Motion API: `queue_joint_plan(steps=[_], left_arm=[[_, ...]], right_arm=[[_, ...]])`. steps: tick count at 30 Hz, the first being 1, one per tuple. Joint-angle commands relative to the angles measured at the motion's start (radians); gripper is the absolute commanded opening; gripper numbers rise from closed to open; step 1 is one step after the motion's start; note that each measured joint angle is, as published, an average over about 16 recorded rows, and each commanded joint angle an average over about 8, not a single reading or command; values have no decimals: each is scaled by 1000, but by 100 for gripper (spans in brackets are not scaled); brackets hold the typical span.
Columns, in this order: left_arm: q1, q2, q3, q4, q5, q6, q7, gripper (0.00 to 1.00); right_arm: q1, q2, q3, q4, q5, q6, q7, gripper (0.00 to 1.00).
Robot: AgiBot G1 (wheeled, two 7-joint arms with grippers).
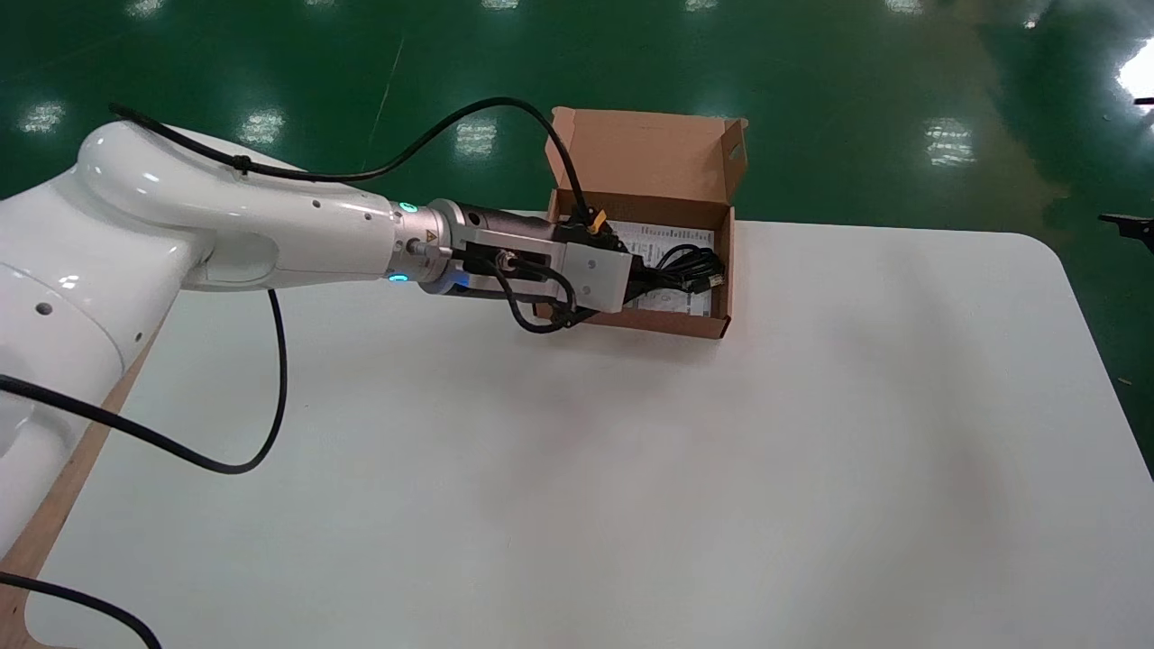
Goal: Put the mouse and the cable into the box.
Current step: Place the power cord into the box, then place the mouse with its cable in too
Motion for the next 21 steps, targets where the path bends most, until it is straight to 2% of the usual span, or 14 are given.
queue_joint_plan(steps=[1, 11, 12, 13, 19, 21], left_arm=[[1, 1, 15, 1, 0, -11, -3, 0], [-6, 5, 109, -61, 14, -139, 33, 0], [-6, 5, 120, -67, 15, -148, 36, 3], [-6, 6, 130, -73, 15, -156, 38, 10], [-6, 6, 178, -98, 6, -190, 41, 85], [-5, 6, 187, -101, 2, -196, 40, 100]], right_arm=[[10, 9, -6, 2, -9, -2, -2, 100], [53, 34, -29, 20, -43, -41, 10, 100], [56, 35, -32, 22, -46, -45, 12, 100], [59, 36, -33, 25, -49, -49, 14, 100], [66, 41, -42, 41, -60, -66, 26, 100], [67, 43, -43, 44, -62, -69, 29, 100]])
